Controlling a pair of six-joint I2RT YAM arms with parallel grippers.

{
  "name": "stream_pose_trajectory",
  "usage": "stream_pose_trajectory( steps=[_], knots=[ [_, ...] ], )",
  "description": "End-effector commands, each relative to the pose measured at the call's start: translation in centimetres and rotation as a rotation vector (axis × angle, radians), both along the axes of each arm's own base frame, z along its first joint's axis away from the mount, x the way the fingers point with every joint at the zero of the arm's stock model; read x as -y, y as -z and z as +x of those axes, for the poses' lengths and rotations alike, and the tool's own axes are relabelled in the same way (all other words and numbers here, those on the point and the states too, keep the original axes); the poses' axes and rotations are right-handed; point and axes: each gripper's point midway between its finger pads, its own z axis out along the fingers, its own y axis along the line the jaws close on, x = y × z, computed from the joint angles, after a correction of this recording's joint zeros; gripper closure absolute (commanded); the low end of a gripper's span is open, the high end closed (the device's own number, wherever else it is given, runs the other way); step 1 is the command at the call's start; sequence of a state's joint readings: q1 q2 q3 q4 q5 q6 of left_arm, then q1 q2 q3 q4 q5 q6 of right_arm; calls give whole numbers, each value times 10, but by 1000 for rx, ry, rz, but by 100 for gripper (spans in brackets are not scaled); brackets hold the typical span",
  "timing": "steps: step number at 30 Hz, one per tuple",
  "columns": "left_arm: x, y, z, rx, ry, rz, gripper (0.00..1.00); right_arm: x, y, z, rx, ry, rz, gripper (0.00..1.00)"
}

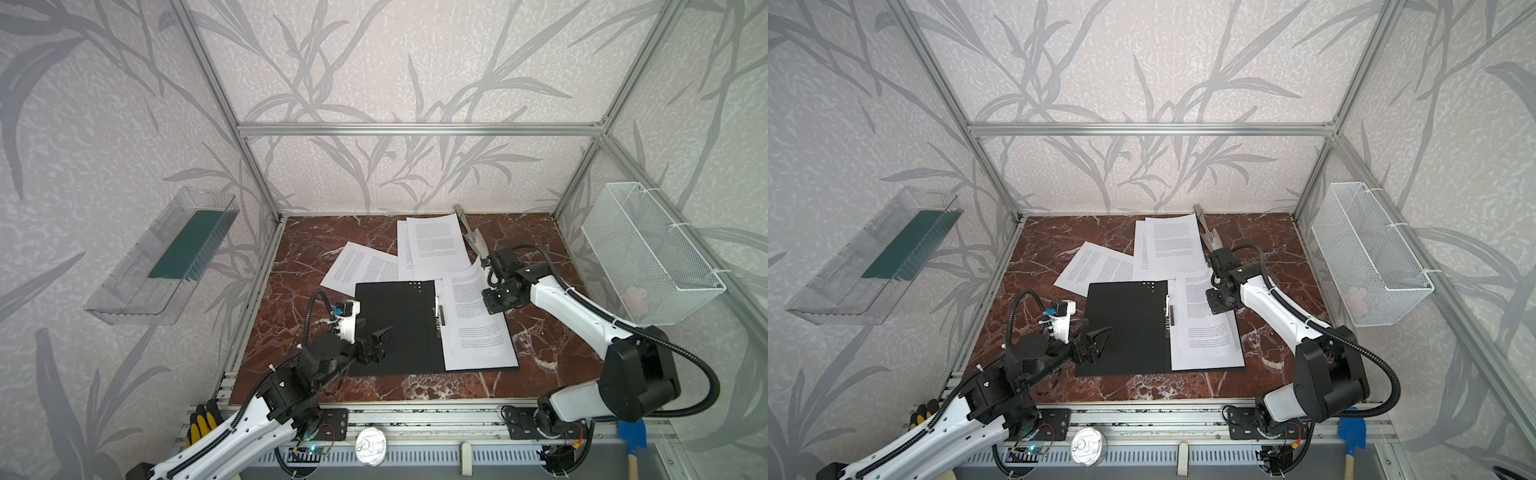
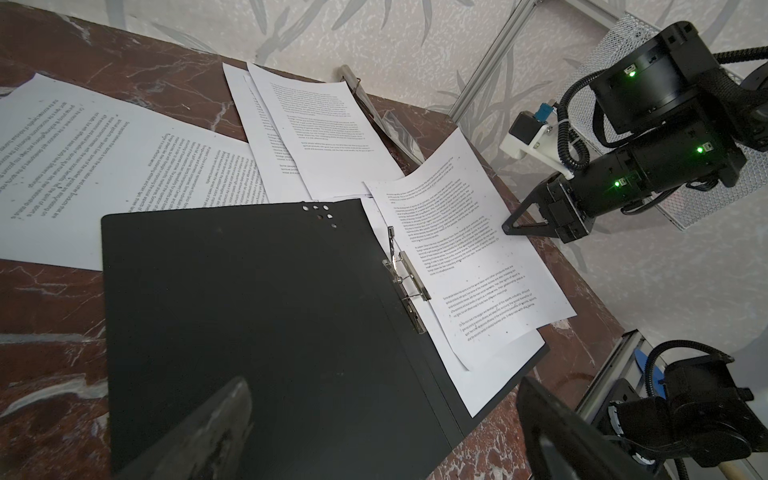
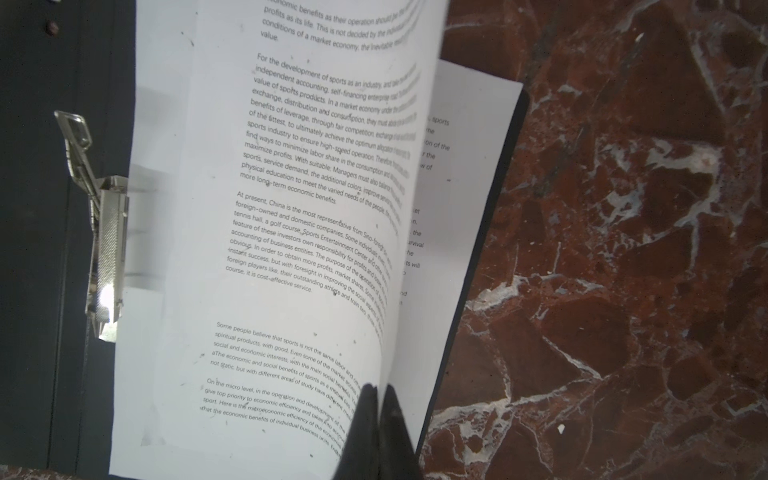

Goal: Put the files into the folder

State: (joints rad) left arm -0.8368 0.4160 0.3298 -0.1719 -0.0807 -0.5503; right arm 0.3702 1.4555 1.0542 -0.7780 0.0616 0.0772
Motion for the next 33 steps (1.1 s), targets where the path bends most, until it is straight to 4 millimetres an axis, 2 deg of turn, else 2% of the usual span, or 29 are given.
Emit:
stream_pose_trajectory(
  steps=[1,10,33],
  knots=[
    [-1,3,2,13,-6,13,1,-5,2,-5,-13,-28,9,100],
    [-1,3,2,14,-6,13,1,-11,-4,-11,3,-40,23,100],
    [0,2,2,17,-6,15,1,0,-6,-25,-1,-24,-36,100]
  ],
)
